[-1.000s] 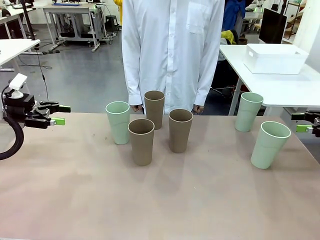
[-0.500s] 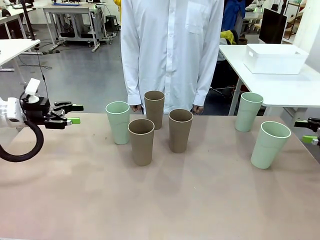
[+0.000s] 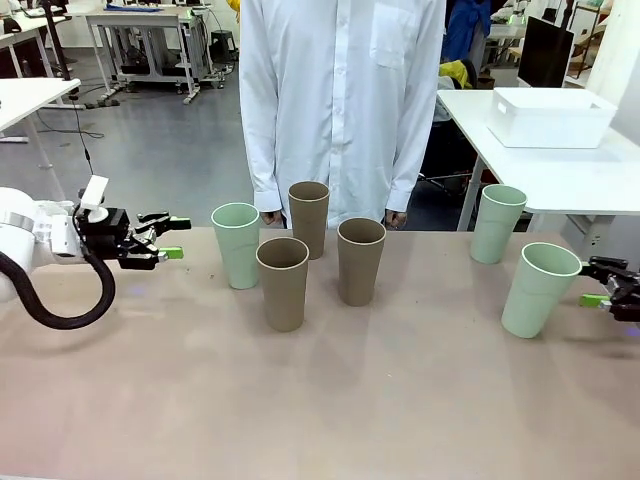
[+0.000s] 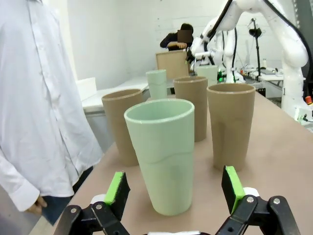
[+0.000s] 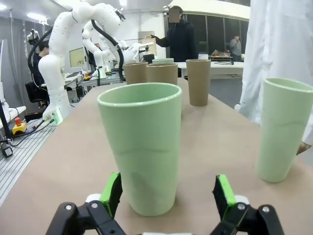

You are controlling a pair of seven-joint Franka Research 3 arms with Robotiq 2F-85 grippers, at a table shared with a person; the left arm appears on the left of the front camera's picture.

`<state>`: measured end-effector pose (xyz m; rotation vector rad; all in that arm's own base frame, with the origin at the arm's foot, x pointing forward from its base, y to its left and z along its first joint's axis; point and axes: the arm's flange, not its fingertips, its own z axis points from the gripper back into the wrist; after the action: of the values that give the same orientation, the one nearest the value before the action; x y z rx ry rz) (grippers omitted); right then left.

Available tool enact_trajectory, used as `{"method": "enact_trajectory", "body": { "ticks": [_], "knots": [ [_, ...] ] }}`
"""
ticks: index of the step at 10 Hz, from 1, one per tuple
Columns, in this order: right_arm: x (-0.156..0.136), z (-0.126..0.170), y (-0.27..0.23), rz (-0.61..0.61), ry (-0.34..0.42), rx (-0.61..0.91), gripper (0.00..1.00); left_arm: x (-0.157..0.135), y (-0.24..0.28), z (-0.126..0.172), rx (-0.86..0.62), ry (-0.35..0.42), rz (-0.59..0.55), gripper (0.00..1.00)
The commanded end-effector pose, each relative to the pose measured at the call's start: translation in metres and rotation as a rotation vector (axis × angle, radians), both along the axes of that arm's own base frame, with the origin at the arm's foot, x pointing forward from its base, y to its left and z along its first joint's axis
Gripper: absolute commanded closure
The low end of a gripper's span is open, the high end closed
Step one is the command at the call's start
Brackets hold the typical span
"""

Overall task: Stack the cups and store them in the basket.
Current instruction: Pick up two Reusable plastic cups , one in each hand.

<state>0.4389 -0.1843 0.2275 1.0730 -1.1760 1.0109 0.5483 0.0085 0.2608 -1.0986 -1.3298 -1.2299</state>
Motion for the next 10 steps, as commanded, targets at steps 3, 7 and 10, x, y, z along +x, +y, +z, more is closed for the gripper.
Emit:
{"method": "enact_trajectory", "body": {
  "ticks": [3, 7, 10],
  "knots": [
    [0.011, -0.01, 0.01, 0.003, 0.01, 0.006, 0.0, 0.001, -0.018, -0.018, -0.032, -0.04, 0.005, 0.0],
    [0.004, -0.013, 0.01, 0.023, 0.019, 0.014, 0.0, 0.01, -0.015, -0.013, -0.017, 0.02, -0.021, 0.0],
    [0.003, -0.013, 0.014, 0.051, 0.023, -0.012, 0.0, 0.025, -0.019, -0.017, 0.028, 0.082, -0.03, 0.0]
  ]
}}
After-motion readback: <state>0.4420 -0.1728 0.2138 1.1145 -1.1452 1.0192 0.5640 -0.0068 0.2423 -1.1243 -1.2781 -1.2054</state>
